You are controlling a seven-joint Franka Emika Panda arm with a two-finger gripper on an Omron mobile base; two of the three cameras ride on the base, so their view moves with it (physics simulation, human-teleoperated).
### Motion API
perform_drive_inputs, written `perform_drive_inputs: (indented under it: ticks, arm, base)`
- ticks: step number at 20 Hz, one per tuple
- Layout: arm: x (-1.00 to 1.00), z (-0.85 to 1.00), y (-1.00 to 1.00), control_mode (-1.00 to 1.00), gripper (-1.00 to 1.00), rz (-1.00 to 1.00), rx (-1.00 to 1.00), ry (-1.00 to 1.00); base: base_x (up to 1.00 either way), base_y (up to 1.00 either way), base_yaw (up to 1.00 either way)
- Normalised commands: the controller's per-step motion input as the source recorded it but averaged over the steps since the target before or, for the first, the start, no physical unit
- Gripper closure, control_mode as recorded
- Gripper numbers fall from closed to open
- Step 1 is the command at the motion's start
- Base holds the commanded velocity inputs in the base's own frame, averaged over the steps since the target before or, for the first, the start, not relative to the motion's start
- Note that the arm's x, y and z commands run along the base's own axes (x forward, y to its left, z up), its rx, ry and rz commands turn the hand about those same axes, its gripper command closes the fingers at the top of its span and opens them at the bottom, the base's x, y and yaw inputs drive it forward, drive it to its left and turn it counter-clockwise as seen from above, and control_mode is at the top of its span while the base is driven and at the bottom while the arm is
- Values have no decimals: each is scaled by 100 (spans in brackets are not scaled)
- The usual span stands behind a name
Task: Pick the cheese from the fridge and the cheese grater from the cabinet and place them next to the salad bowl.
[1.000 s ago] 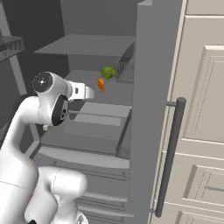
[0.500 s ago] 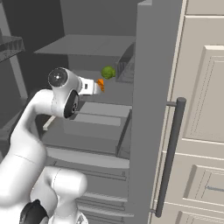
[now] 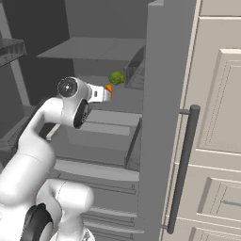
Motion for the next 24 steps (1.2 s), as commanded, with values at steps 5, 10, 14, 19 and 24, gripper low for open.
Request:
perform_drive_inputs:
  ticks: [5, 10, 14, 19, 24]
  arm:
    - [25, -4, 0, -100, -100, 0, 0, -1]
    - [32, 0, 0, -100, -100, 0, 0, 0]
    - [33, 0, 0, -100, -100, 0, 0, 0]
    - [37, 0, 0, -100, -100, 0, 0, 0]
    - [38, 0, 0, -100, -100, 0, 0, 1]
  base:
    - [0, 0, 0]
    - [0, 0, 0]
    - [0, 0, 0]
    - [0, 0, 0]
    - [0, 0, 0]
